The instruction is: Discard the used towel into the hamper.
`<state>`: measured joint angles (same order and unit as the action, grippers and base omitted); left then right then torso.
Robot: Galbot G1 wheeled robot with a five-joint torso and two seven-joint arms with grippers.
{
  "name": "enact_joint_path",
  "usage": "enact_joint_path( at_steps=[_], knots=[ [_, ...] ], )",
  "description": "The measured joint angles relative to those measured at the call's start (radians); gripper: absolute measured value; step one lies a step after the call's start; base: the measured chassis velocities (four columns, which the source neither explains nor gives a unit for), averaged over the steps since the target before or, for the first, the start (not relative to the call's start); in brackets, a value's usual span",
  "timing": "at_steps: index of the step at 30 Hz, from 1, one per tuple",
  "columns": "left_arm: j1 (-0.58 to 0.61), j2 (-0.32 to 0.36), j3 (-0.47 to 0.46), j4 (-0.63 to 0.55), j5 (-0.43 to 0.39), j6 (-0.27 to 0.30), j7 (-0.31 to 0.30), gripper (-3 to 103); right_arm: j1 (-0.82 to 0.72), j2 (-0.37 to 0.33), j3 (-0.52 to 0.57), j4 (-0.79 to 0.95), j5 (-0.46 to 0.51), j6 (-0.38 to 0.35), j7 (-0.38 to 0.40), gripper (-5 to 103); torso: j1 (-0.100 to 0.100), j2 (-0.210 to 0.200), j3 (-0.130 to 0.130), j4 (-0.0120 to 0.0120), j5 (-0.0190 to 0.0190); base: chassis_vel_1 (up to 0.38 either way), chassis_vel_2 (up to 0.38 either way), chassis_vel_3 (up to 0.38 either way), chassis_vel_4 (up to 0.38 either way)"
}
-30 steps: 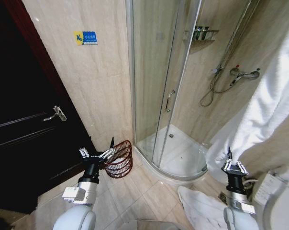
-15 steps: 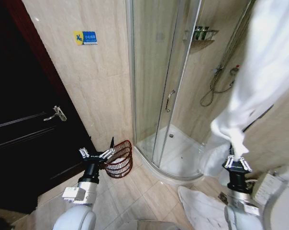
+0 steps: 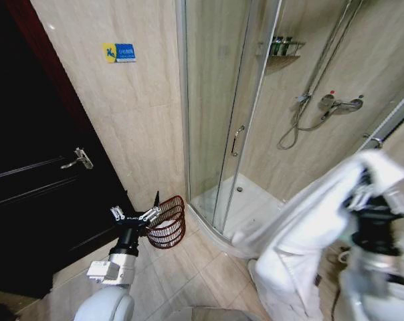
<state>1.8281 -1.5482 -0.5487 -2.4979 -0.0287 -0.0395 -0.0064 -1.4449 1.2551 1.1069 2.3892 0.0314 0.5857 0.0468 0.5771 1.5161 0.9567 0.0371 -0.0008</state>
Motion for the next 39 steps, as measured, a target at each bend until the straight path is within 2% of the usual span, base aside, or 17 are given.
enact_joint_path(
  at_steps=[3,9,14,15,19,28,30,33,39],
  knots=[
    [0.0,0.0,0.0,0.0,0.0,0.0,0.0,100,0.043,-0.092,0.044,0.022,0.05,-0.028,0.005,3,0.0,0.0,0.0,0.0,0.001,0.0,0.0,0.0,0.0],
    [0.0,0.0,0.0,0.0,0.0,0.0,0.0,100,0.074,-0.175,0.11,0.039,0.148,-0.056,0.006,3,0.0,0.0,0.0,0.0,0.0013,0.0,0.0,0.0,0.0],
    [0.0,0.0,0.0,0.0,0.0,0.0,0.0,100,0.074,-0.253,0.234,0.05,0.34,-0.123,0.015,3,0.0,0.0,0.0,-0.0001,0.0009,0.0,0.0,0.0,0.0],
    [0.0,0.0,0.0,0.0,0.0,0.0,0.0,100,0.074,-0.253,0.234,0.05,0.34,-0.123,0.015,3,0.0,0.0,0.0,-0.0001,0.0009,0.0,0.0,0.0,0.0],
    [0.0,0.0,0.0,0.0,0.0,0.0,0.0,100,0.061,-0.286,0.295,0.053,0.437,-0.165,0.037,3,0.0,0.0,0.0,-0.0002,0.0011,0.0,0.0,0.0,0.0],
    [0.0,0.0,0.0,0.0,0.0,0.0,0.0,100,0.045,-0.36,0.395,0.055,0.536,-0.208,0.072,3,0.0,0.0,0.0,-0.0001,0.0009,0.0,0.0,0.0,0.0],
    [0.0,0.0,0.0,0.0,0.0,0.0,0.0,100,0.029,-0.374,0.44,0.072,0.57,-0.244,0.09,3,0.0,0.0,0.0,0.0,0.0006,0.0,0.0,0.0,0.0],
    [0.0,0.0,0.0,0.0,0.0,0.0,0.0,100,0.009,-0.368,0.473,0.09,0.59,-0.279,0.097,3,0.0,0.0,0.0,-0.0002,0.0007,0.0,0.0,0.0,0.0],
    [0.0,0.0,0.0,0.0,0.0,0.0,0.0,100,-0.011,-0.339,0.485,0.109,0.599,-0.288,0.097,3,0.0,0.0,0.0,-0.0001,0.0009,0.0,0.0,0.0,0.0]
  ],
)
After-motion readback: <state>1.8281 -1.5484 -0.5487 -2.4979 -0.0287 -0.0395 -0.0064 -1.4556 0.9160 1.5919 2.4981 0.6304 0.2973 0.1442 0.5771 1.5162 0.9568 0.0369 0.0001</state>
